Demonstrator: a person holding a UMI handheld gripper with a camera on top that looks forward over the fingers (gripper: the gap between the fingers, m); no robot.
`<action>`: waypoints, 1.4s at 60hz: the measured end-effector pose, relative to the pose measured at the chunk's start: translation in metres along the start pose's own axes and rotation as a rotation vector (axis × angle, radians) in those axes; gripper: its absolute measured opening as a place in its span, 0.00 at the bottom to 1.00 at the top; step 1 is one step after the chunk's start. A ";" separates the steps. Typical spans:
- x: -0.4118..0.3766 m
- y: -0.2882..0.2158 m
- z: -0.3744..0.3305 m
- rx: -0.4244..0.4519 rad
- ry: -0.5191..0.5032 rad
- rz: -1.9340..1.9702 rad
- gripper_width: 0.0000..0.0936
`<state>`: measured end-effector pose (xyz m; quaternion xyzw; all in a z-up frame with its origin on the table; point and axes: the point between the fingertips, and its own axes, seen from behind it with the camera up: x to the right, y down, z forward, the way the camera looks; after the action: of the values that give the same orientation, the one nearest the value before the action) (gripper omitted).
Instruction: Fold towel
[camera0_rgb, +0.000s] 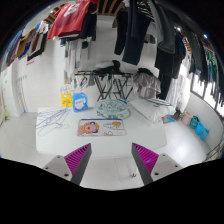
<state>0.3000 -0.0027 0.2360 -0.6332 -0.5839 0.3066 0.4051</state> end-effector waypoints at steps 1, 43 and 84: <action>0.002 -0.002 -0.001 0.001 -0.002 -0.001 0.91; -0.182 0.035 0.095 0.000 -0.263 -0.068 0.91; -0.242 0.017 0.383 -0.088 -0.206 -0.068 0.91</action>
<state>-0.0532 -0.1824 0.0149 -0.5953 -0.6565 0.3303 0.3248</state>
